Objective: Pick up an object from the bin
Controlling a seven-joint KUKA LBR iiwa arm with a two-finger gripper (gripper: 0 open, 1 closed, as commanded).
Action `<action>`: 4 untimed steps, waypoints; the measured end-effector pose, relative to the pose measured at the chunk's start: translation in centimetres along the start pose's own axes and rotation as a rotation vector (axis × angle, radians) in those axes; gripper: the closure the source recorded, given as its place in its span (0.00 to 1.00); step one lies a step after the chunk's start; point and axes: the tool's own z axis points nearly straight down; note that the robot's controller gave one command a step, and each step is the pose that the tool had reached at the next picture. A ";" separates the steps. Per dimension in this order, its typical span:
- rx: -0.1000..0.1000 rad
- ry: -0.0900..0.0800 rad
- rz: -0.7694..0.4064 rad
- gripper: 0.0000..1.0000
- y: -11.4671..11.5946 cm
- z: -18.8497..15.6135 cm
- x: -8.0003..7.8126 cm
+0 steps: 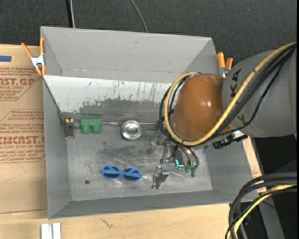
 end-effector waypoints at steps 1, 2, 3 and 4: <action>0.000 -0.011 -0.114 0.00 2.9 8.0 -1.1; -0.001 -0.014 -0.112 1.00 2.8 7.7 -1.2; 0.000 -0.018 -0.190 1.00 4.5 -4.3 -2.7; 0.003 -0.013 -0.511 1.00 2.8 -10.6 -0.4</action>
Offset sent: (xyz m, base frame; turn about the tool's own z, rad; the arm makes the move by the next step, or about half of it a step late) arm 0.0102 0.0277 -0.0780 -0.1123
